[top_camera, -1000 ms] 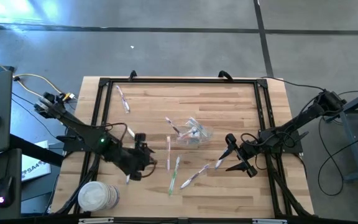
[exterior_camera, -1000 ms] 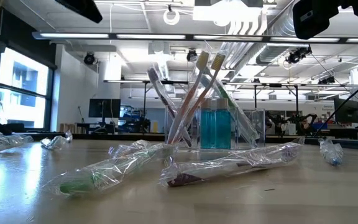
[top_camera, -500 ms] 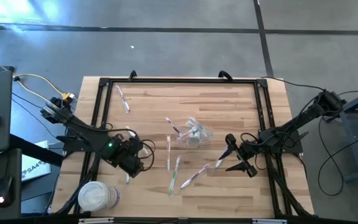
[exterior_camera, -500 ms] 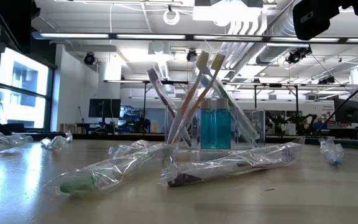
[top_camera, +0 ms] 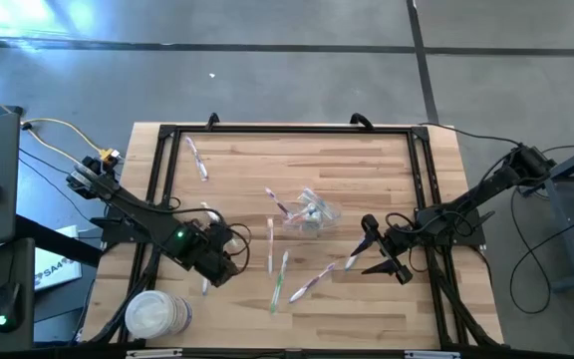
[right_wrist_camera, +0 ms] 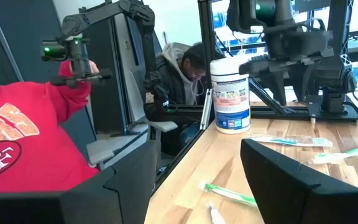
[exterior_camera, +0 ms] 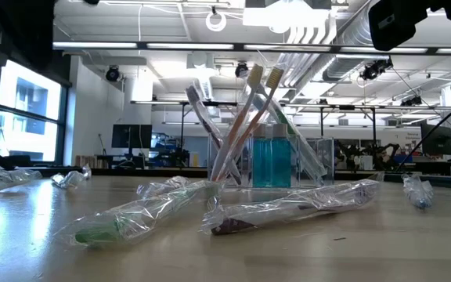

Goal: Pick & Place toothbrushing station
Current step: Put the left blue toothbrush into the wire organizer

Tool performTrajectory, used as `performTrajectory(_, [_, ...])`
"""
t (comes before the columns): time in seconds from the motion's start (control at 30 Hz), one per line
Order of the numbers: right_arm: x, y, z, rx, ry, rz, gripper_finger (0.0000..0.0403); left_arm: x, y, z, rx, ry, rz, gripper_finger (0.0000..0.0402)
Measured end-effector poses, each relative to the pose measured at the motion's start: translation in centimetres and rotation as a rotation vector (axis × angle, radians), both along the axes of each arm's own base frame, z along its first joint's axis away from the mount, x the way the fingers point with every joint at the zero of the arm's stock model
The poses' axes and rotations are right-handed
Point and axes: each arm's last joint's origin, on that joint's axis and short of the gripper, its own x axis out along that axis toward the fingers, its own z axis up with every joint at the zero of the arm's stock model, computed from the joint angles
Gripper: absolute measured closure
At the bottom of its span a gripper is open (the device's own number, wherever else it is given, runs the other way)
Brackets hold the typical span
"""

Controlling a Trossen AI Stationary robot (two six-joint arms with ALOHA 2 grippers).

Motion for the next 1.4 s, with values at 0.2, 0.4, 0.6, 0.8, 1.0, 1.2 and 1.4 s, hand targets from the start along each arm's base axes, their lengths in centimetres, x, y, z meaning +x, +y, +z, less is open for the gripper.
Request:
performTrajectory(0.2, [0.0, 0.0, 0.0, 0.003, 0.002, 0.0, 0.0177, -1.1, 1.1, -3.0, 0.012, 0.107, 0.204, 0.0215])
performTrajectory(0.4, [0.0, 0.0, 0.0, 0.003, 0.001, 0.0, 0.0177, -2.2, 1.3, -5.9, -0.072, 0.2, 0.363, 0.0215])
performTrajectory(0.6, [0.0, 0.0, 0.0, 0.002, 0.002, 0.0, 0.0177, -1.9, 0.9, -7.8, -0.203, 0.182, 0.355, 0.0215])
performTrajectory(0.8, [0.0, 0.0, 0.0, 0.003, 0.002, 0.0, 0.0177, -2.1, 1.0, -8.9, -0.212, 0.174, 0.355, 0.0215])
performTrajectory(1.0, [0.0, 0.0, 0.0, 0.002, 0.002, 0.0, 0.0177, -2.5, 1.3, -9.7, -0.204, 0.186, 0.384, 0.0215])
performTrajectory(1.2, [0.0, 0.0, 0.0, 0.002, 0.002, 0.0, 0.0177, -2.1, 2.0, -11.1, -0.273, 0.167, 0.404, 0.0215])
performTrajectory(1.4, [0.0, 0.0, 0.0, 0.002, 0.002, 0.001, 0.0177, -2.4, 3.2, -12.7, -0.307, 0.195, 0.43, 0.0215])
